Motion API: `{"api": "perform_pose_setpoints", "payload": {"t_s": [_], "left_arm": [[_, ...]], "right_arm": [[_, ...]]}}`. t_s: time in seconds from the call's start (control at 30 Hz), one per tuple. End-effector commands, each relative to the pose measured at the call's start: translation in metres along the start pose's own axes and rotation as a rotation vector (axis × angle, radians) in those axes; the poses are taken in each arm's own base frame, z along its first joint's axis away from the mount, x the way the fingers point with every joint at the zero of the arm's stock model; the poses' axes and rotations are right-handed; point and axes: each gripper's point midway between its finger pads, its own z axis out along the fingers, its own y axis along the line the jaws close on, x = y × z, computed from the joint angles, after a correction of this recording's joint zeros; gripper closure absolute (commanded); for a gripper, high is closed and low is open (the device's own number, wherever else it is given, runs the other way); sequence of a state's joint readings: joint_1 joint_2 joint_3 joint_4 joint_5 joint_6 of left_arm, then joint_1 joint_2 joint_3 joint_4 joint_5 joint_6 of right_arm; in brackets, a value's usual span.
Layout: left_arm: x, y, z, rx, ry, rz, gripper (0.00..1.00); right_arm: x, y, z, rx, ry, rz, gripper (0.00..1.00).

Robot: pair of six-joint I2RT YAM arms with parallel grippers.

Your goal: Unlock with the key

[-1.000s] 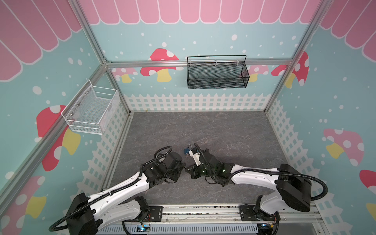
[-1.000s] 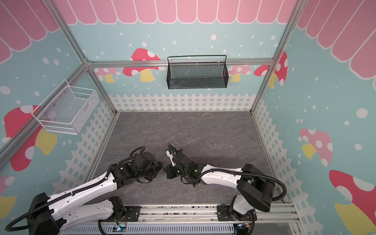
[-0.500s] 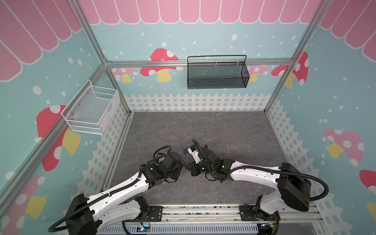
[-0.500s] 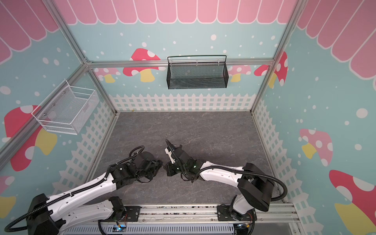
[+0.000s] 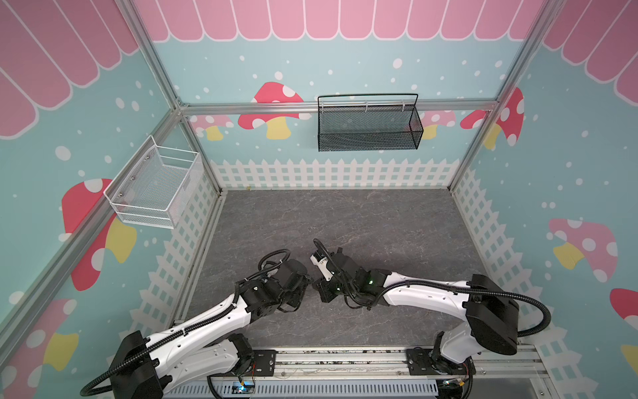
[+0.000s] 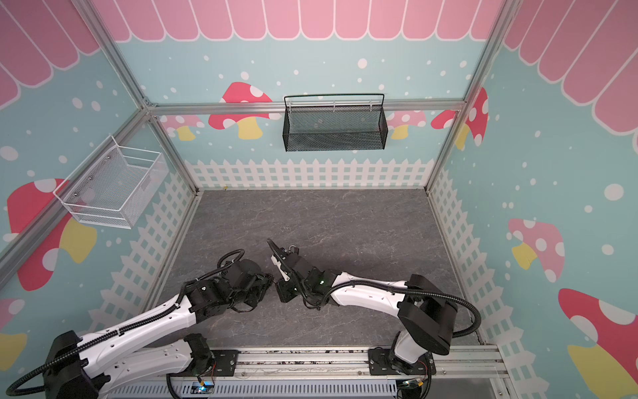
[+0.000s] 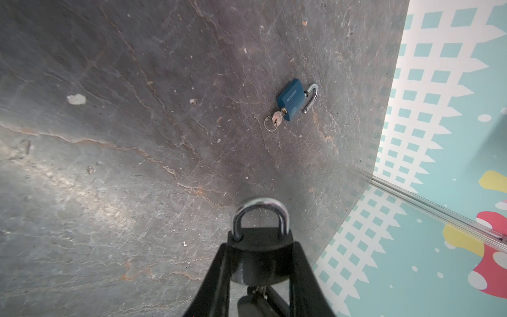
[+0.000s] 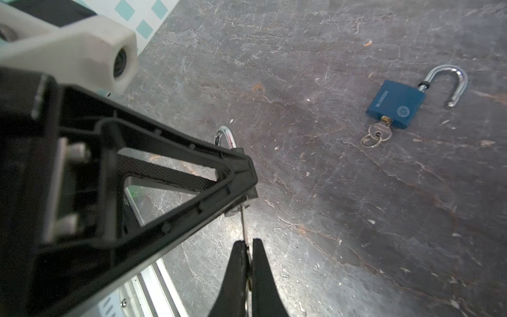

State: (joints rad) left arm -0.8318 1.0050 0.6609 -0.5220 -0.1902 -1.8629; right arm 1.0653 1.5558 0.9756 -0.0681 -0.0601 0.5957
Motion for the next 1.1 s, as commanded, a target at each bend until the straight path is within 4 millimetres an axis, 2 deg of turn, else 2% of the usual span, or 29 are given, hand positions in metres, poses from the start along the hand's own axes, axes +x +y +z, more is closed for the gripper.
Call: {"api": "perform_pose_setpoints", "payload": {"t_s": [0.0,0.1,0.17,0.23,0.3,0.37,0.5,0.57,0.63,0.7,0.77,0.8,0.9,0.93,1.0,1.07], "left_arm": [[0.027,0.015,-0.004,-0.049,0.142,0.008,1.00],[0.027,0.017,-0.003,-0.056,0.143,0.011,1.00],[0.027,0.021,-0.002,-0.067,0.148,0.010,1.00],[0.027,0.023,-0.001,-0.069,0.150,0.013,1.00],[0.026,0.024,-0.001,-0.066,0.146,0.008,1.00],[0.025,0.023,-0.001,-0.053,0.144,0.001,1.00],[0.024,0.017,-0.003,-0.034,0.151,-0.004,1.00],[0.024,0.014,-0.003,-0.028,0.154,-0.012,1.00],[0.026,0.009,-0.003,-0.011,0.166,-0.025,1.00],[0.031,0.004,-0.003,0.015,0.190,-0.041,1.00],[0.035,-0.001,-0.004,0.033,0.210,-0.049,1.00],[0.035,-0.002,-0.004,0.037,0.214,-0.044,1.00],[0.033,0.001,-0.004,0.027,0.206,-0.025,1.00],[0.031,0.004,-0.003,0.014,0.201,-0.019,1.00],[0.029,0.007,-0.001,0.001,0.198,-0.023,1.00],[0.025,0.006,-0.002,0.004,0.192,-0.025,1.00]], "right_arm": [[-0.054,-0.003,-0.006,0.038,-0.204,-0.040,1.00],[-0.065,0.026,-0.017,-0.182,-0.221,0.041,1.00],[-0.079,0.042,-0.037,-0.406,-0.283,0.164,1.00],[-0.085,0.038,-0.045,-0.486,-0.288,0.271,1.00],[-0.085,0.026,-0.044,-0.464,-0.288,0.337,1.00],[-0.085,0.017,-0.041,-0.385,-0.311,0.324,1.00],[-0.073,-0.002,-0.025,-0.046,-0.293,0.136,1.00],[-0.067,-0.008,-0.023,0.004,-0.297,0.114,1.00],[-0.067,-0.006,-0.021,0.040,-0.318,0.040,1.00],[-0.070,0.007,-0.020,0.011,-0.340,-0.047,1.00],[-0.073,0.017,-0.022,-0.051,-0.357,-0.057,1.00],[-0.076,0.024,-0.026,-0.125,-0.363,-0.026,1.00],[-0.085,0.057,-0.048,-0.489,-0.384,0.089,1.00],[-0.087,0.060,-0.053,-0.543,-0.383,0.134,1.00],[-0.086,0.050,-0.050,-0.493,-0.372,0.176,1.00],[-0.078,0.028,-0.039,-0.303,-0.361,0.151,1.00]]}}
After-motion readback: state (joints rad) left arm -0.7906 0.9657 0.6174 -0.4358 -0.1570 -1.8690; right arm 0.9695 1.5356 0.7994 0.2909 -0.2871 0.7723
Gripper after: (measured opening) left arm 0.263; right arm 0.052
